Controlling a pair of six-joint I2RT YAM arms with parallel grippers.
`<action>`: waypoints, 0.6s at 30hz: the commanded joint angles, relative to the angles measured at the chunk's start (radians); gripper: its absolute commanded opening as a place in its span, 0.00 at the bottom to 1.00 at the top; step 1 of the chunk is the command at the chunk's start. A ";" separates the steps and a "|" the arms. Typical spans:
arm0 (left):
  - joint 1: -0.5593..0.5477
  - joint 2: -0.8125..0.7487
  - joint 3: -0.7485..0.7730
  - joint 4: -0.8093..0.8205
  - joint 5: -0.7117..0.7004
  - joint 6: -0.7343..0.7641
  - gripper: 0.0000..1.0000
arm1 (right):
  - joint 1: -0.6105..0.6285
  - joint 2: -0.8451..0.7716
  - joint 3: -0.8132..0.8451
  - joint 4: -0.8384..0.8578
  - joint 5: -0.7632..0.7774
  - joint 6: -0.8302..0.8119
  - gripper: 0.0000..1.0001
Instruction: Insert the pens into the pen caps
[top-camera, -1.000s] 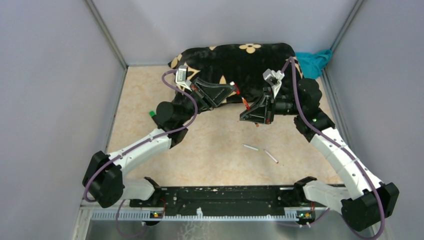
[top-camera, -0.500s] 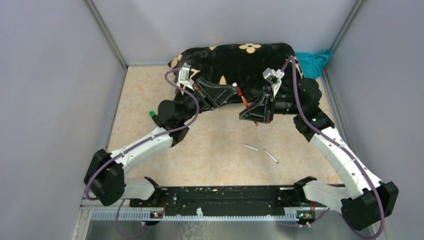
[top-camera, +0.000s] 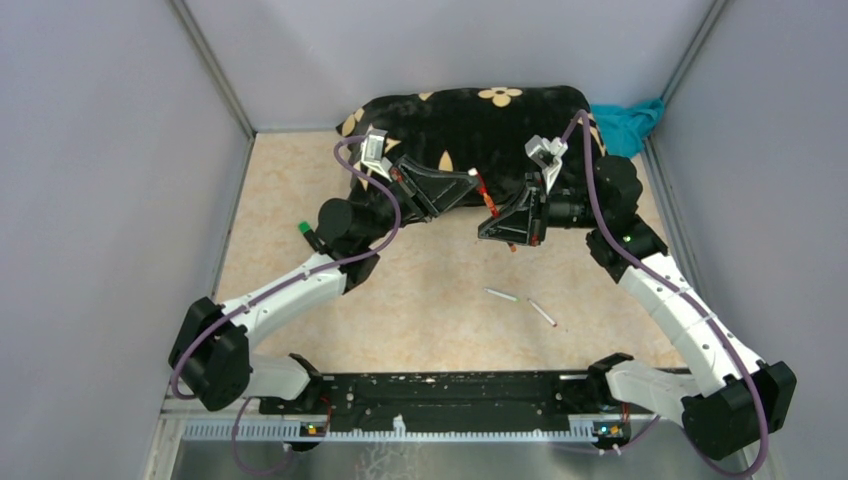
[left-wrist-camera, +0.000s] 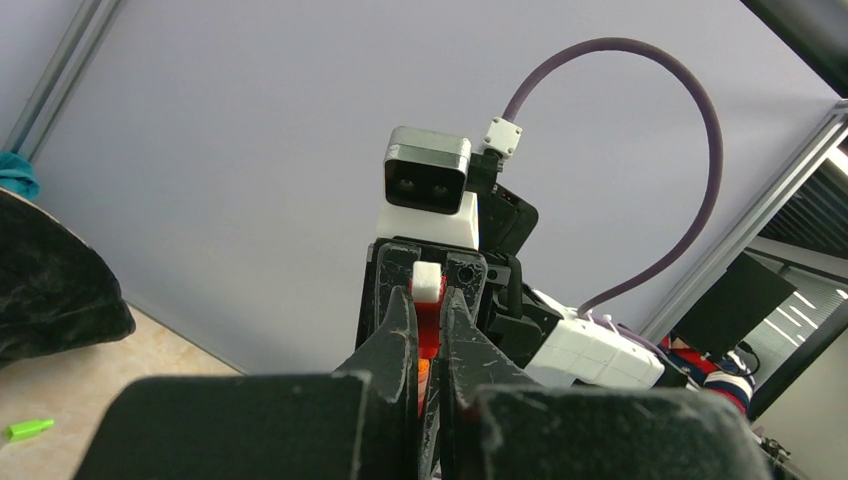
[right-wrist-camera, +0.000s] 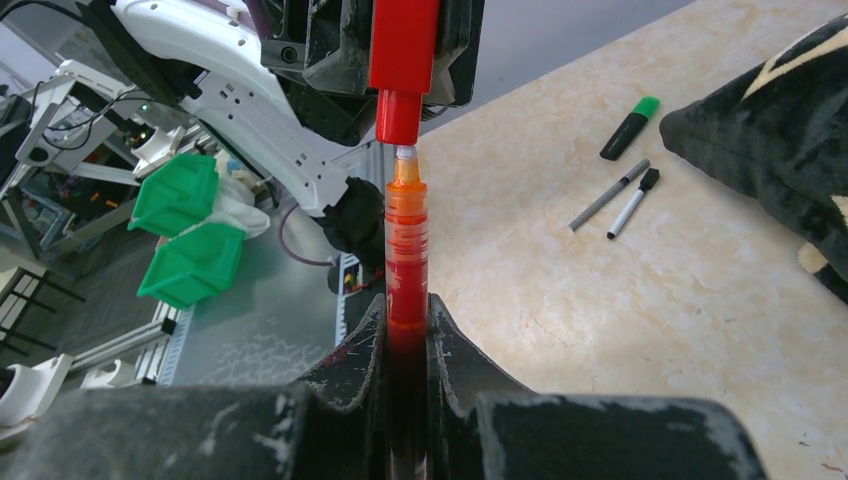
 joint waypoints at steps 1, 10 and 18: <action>-0.006 0.008 0.048 -0.010 0.037 0.002 0.00 | 0.009 -0.001 0.012 0.036 0.001 0.009 0.00; -0.008 -0.002 0.039 -0.063 0.045 0.032 0.00 | 0.010 0.002 0.031 0.035 0.003 0.009 0.00; -0.012 -0.012 0.027 -0.135 0.087 0.060 0.00 | 0.009 0.011 0.053 0.030 0.006 0.008 0.00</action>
